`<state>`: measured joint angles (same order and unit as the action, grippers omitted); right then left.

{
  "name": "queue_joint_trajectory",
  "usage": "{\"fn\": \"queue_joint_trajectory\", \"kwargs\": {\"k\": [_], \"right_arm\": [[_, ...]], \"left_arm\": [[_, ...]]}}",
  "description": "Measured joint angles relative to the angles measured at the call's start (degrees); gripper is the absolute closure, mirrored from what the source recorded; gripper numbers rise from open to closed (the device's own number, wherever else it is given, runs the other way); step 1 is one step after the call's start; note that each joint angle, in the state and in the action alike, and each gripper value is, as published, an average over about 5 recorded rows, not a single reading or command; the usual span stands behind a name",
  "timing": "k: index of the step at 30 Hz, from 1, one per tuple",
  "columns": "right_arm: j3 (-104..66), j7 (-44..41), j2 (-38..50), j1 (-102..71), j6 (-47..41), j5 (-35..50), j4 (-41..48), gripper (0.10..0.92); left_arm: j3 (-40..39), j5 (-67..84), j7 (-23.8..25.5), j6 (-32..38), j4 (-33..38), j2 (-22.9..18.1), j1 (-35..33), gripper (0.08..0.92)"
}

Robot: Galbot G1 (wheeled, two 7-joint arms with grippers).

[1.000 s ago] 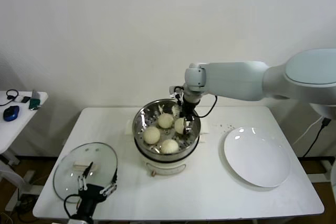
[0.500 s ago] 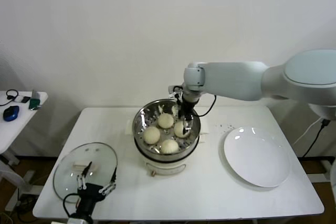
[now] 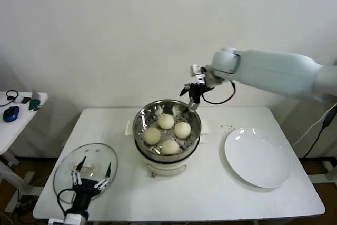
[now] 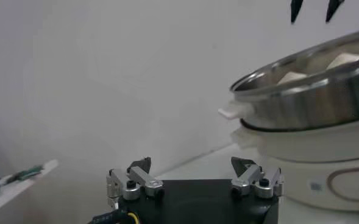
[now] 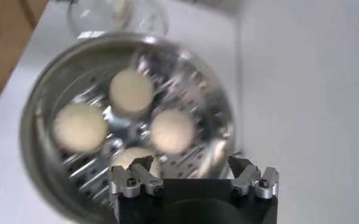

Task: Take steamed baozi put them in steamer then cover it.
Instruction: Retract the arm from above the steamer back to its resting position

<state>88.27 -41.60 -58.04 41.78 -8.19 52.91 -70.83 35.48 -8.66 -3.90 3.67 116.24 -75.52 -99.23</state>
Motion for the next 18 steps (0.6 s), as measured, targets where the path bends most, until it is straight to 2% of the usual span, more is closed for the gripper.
{"fn": "queue_joint_trajectory", "kwargs": {"k": [9,18], "right_arm": [[-21.37,15.32,12.94,-18.23,9.6,-1.9,-6.69,0.203],[-49.31,29.13,18.87,-43.15,15.18,-4.4,-12.87,0.203]], "left_arm": [[-0.3,-5.25,-1.49,-3.29,-0.46,-1.11,0.71,0.177],[-1.1,-11.23,-2.78,-6.39,0.3,-1.93,0.73,0.177]]}}
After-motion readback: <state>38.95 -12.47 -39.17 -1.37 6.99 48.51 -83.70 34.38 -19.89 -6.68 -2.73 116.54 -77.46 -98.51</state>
